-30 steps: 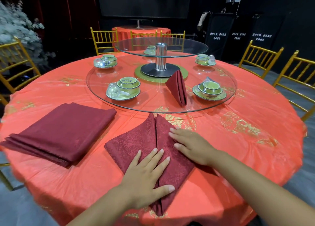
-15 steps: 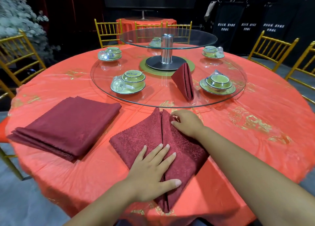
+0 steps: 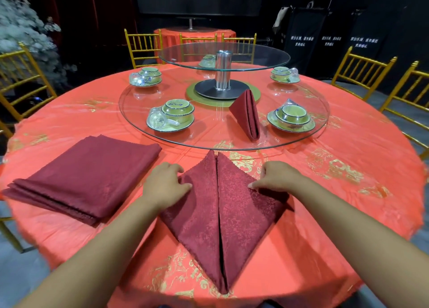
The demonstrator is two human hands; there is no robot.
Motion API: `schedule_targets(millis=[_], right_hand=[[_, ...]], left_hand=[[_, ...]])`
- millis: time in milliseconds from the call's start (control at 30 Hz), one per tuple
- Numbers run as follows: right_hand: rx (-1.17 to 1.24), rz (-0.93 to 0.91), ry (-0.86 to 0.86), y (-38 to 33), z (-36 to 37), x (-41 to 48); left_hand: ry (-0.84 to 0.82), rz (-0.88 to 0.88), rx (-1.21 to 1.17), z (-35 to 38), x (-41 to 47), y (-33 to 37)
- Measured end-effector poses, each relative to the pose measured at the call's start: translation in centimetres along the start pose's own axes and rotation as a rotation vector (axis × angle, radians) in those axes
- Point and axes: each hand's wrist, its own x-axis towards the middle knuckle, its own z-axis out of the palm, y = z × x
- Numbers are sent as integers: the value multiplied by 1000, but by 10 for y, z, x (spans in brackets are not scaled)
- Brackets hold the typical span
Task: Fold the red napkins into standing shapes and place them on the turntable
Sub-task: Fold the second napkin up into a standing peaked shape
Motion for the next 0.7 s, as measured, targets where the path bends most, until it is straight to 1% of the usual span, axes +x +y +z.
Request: schedule_targets(millis=[100,233,333,433,500,600,633,700], right_hand=[[5,0,-65,-4,-5,-4],[61,-18,-127,-9,-8,-9],[119,-39,-112,-12,-5,-11],[291,-21,-130,-11,-3,-15],[392,-24,-173,-11,-3,-19],[444,-42,-182,-11,-4,-25],[454,-49,-184,-11,-5,-27],[481,-71,-185,-13,-9,-32]], left_hand=[[-80,-90,73,-3,19,-3],[-231,-171,0,-11,33,0],[-280,-185,35,-15,35,1],[-299,-161,54,-17,31,5],[-328,-152,-33,-20,27,10],[-469,-251,-397,-28,21,16],[-519,-280,-485,-31,19,19],[-552,-272,-538,-39,15,23]])
